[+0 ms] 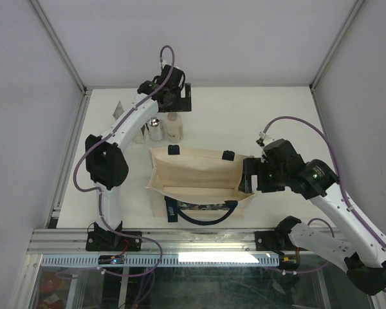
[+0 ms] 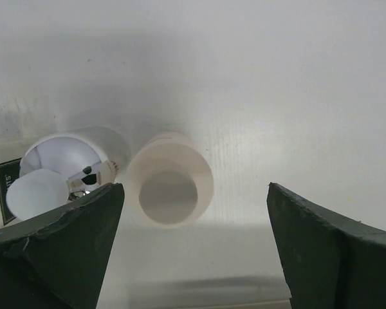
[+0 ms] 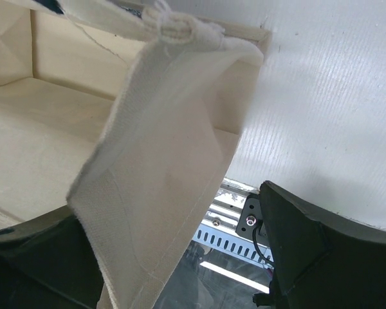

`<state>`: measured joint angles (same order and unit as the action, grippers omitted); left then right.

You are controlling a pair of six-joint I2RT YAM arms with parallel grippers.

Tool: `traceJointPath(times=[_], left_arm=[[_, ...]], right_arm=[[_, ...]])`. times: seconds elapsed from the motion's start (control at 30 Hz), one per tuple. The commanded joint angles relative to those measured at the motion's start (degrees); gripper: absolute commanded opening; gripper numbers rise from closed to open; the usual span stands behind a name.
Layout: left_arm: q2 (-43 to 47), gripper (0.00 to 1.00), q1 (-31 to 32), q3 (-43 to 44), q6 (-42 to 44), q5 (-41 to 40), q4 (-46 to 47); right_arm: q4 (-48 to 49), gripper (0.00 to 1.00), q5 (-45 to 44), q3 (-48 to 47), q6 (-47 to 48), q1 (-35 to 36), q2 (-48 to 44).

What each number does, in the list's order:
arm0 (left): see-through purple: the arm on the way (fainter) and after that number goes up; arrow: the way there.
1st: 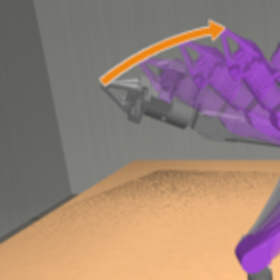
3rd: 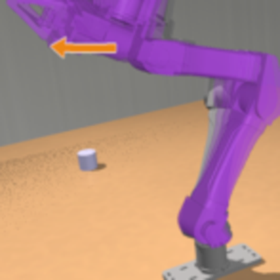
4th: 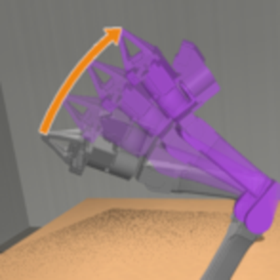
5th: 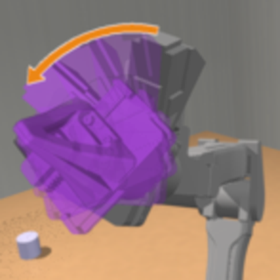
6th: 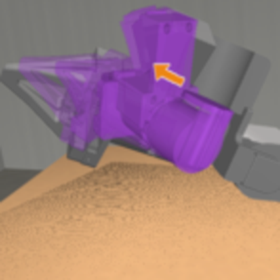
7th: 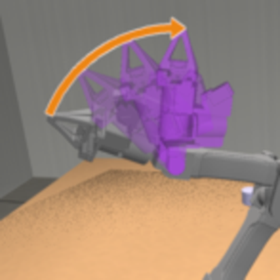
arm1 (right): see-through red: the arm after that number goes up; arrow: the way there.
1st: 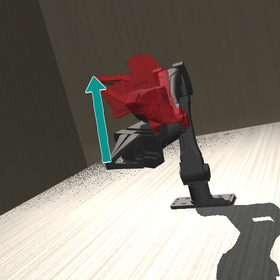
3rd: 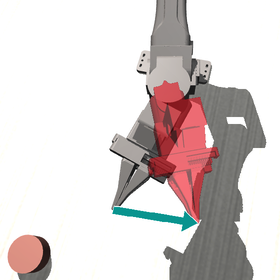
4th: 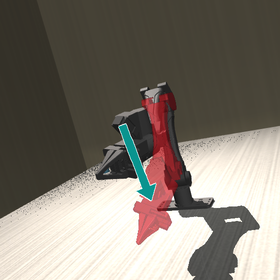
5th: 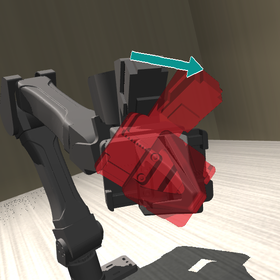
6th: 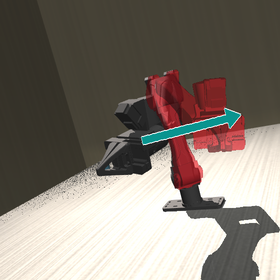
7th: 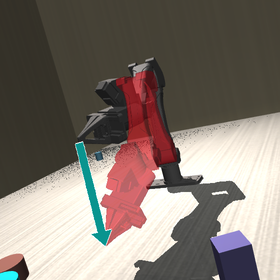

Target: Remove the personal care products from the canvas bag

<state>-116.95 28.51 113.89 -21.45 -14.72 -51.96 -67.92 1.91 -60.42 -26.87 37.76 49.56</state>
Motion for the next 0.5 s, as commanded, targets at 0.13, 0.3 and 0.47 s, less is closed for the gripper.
traceJointPath(times=[0.13, 0.3, 0.47], left_arm=[[13.1, 0.99, 0.1, 3.2, -0.6, 7.2, 2.5], [20.8, 0.99, 0.1, -0.4, 0.0, 9.7, 3.7], [30.6, 0.99, 0.0, -7.7, 0.0, 9.8, 7.3]], right_arm=[[0.4, 0.89, -1.7, -3.8, 1.0, 0.1, -0.1], [0.3, 0.89, -2.7, -5.8, 1.8, 0.2, 0.9], [0.5, 0.92, -3.7, -11.1, 3.6, 0.2, 3.0]])
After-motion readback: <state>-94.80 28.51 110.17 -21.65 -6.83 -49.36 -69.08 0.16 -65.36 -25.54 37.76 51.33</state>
